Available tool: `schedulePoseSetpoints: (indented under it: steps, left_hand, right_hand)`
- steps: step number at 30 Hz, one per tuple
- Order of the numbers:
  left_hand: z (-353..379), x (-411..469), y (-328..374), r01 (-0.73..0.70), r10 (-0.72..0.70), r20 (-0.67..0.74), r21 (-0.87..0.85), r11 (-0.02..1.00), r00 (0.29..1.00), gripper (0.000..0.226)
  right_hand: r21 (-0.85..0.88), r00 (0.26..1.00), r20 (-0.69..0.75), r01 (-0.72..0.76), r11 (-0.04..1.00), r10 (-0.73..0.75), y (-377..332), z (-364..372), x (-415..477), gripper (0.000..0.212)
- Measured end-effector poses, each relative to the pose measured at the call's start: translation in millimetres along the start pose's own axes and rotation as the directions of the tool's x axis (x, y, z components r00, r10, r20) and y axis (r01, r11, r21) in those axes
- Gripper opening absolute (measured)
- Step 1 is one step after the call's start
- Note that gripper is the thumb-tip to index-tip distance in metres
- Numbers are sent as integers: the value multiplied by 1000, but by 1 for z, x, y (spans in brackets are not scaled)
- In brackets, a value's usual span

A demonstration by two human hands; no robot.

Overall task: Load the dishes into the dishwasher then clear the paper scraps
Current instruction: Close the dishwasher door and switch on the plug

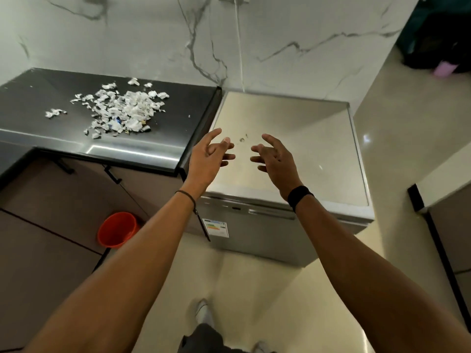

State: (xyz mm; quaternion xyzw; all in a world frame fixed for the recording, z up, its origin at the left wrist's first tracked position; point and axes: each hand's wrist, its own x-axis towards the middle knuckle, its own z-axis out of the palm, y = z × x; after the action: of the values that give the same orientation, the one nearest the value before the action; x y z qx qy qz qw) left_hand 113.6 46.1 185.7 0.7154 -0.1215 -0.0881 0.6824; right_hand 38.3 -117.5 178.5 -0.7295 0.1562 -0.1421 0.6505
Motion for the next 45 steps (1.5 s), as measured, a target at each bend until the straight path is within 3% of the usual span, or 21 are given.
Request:
schedulePoseSetpoints:
  steps: [13, 24, 37, 45]
  left_hand:
    - [-94, 162, 83, -146, 148, 16, -87, 985, 989, 33]
    - [-101, 321, 123, -235, 238, 40, -65, 970, 970, 37]
    - [-51, 478, 142, -298, 301, 34, -74, 952, 953, 40]
    - [-43, 535, 137, -307, 308, 17, -54, 950, 951, 39]
  right_hand:
    - [-135, 974, -9, 222, 966, -225, -105, 102, 157, 46]
    - [-337, 947, -21, 295, 894, -320, -151, 127, 320, 62]
    - [-408, 954, 68, 293, 864, -292, -169, 116, 494, 61]
    - [-383, 965, 79, 260, 886, -249, -156, 114, 550, 64]
